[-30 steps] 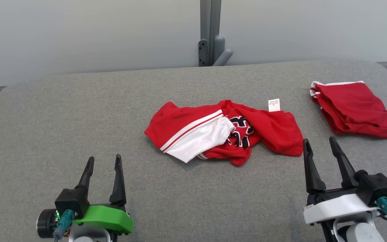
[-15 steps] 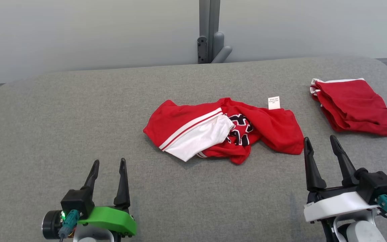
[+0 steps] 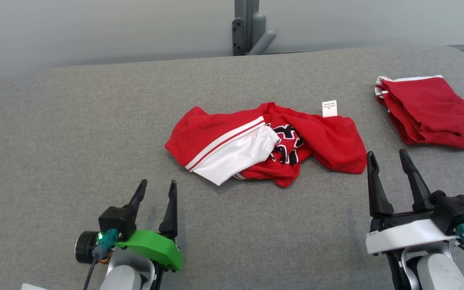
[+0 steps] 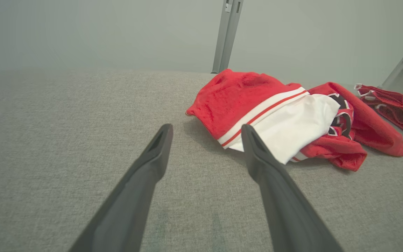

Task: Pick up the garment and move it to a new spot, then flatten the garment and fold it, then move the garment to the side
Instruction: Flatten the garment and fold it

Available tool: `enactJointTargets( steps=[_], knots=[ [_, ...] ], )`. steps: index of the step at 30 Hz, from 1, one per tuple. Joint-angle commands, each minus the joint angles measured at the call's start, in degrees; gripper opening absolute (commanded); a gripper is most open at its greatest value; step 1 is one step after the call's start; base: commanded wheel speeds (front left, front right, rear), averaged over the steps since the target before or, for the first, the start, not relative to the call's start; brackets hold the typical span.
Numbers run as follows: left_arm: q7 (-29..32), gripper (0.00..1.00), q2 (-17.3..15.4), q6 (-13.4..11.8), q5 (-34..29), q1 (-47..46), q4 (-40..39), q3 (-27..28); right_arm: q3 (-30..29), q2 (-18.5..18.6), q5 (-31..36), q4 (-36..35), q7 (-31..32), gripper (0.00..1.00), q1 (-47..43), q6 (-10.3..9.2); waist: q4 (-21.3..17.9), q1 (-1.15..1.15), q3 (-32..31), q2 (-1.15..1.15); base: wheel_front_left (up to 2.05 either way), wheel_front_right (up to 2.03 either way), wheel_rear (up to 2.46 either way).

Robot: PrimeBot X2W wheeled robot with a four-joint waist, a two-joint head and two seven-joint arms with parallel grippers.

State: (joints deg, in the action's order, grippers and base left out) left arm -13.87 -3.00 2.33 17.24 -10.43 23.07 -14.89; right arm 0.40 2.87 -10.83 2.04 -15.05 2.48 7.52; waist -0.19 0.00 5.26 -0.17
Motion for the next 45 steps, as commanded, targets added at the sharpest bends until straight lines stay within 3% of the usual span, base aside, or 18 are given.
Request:
enactJointTargets(
  steps=[1, 5, 11, 22, 23, 24, 25, 26, 33, 45],
  knots=[
    [0.2, 1.00, 0.0, 0.4, 0.2, -1.4, 0.4, -0.7, 0.0, 0.0, 0.2, -0.2, -0.2, 1.00, 0.8, -0.06, -0.6, 0.00, 1.3, 0.17, 0.00, 0.00, 0.00],
    [1.1, 1.00, 0.1, 1.5, 3.1, -4.1, 2.1, -6.3, 0.2, 0.1, 0.1, -0.1, -0.2, 1.00, 1.8, -0.06, -1.8, 0.00, 3.2, 0.17, 0.00, 0.00, 0.00],
    [0.9, 1.00, 0.0, 0.7, 4.9, -7.6, 4.4, -13.6, 0.3, 0.0, -0.4, -0.2, -0.2, 1.00, 3.0, -0.06, -3.9, 0.00, 5.5, 0.17, 0.00, 0.00, 0.00],
    [-0.3, 1.00, 0.0, -1.8, 4.1, -14.3, 13.9, -16.2, 0.1, 0.0, -0.8, -0.4, -0.2, 1.00, 4.1, -0.06, -6.5, 0.00, 7.5, 0.17, 0.00, 0.00, 0.00],
    [-0.3, 0.81, 0.0, -2.0, 4.3, -14.8, 14.9, -16.1, 0.1, 0.0, -0.8, -0.4, -0.2, 1.00, 4.1, -0.06, -6.6, 0.00, 7.6, 0.17, 0.00, 0.00, 0.00],
    [-0.5, 0.45, 0.0, -2.1, 4.4, -15.4, 15.8, -16.0, 0.1, 0.0, -0.9, -0.4, -0.2, 1.00, 4.2, -0.06, -6.7, 0.00, 7.6, 0.17, 0.00, 0.00, 0.00],
    [-0.7, 0.19, 0.0, -2.4, 4.4, -15.9, 16.4, -15.8, 0.2, 0.0, -0.9, -0.3, -0.2, 1.00, 4.3, -0.06, -6.7, 0.00, 7.6, 0.17, 0.00, 0.00, 0.00],
    [-0.9, 0.00, 0.0, -2.5, 4.2, -16.4, 17.0, -15.6, 0.1, 0.0, -0.9, -0.3, -0.2, 1.00, 4.3, -0.06, -6.7, 0.00, 7.6, 0.17, 0.00, 0.00, 0.00],
    [-1.4, 0.00, -0.6, -3.3, 3.1, -15.6, 14.0, -13.1, -0.5, 0.0, -0.3, -0.3, -0.2, 1.00, 2.8, -0.06, -4.9, 0.00, 5.9, 0.17, 0.00, 0.00, 0.00],
    [-1.3, 0.00, -6.9, -4.3, -1.0, -6.6, -1.5, -6.3, 0.2, 0.1, -0.2, 0.3, -0.2, 1.00, 1.2, -0.06, 0.6, 0.00, 2.1, 0.17, 0.00, 0.00, 0.00]
  ],
)
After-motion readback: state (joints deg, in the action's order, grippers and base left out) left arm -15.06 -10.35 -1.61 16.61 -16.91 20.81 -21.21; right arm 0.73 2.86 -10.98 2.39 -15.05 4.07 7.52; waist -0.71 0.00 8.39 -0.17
